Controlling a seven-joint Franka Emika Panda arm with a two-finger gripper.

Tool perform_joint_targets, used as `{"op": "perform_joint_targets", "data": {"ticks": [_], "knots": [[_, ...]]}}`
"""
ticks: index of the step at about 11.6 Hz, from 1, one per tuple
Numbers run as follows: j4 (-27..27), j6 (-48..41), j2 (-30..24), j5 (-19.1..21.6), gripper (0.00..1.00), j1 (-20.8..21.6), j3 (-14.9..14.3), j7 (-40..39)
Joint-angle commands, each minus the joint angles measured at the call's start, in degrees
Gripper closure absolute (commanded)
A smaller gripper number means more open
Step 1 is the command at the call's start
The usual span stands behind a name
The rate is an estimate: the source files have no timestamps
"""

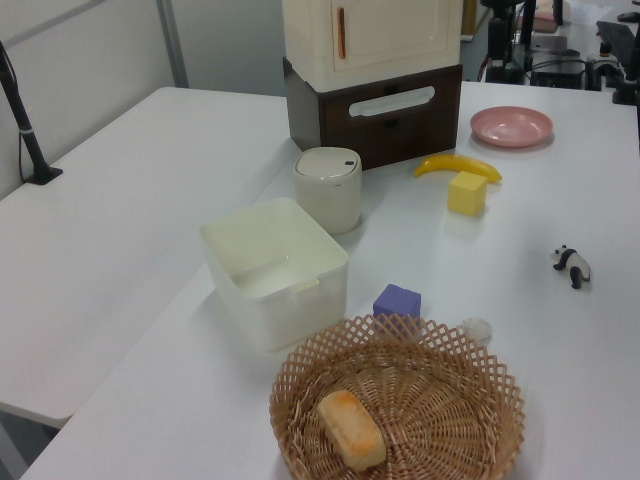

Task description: Open the trash can

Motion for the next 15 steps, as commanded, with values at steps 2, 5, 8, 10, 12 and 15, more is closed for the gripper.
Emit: {"op": "perform_joint_targets", "data": {"ticks": [2,5,8,10,12,15], "knots": [[-1.0,-0.3,-1.7,-0.1,0.0,0.0,-0.6,-1.2],[-1.0,-0.3,-1.6,-0.1,0.0,-0.1,-0.7,-1.2],[-1.0,-0.4,-1.6,0.0,0.0,0.1,-0.6,-1.2],[-0.9,-0.5,-1.8,-0.1,0.0,0.0,-0.6,-1.2],[-0.9,-0.4,-1.6,-0.2,0.0,0.5,-0.6,-1.2],[-0.9,-0.3,-1.1,-0.4,0.0,0.7,-0.6,-1.1]]}}
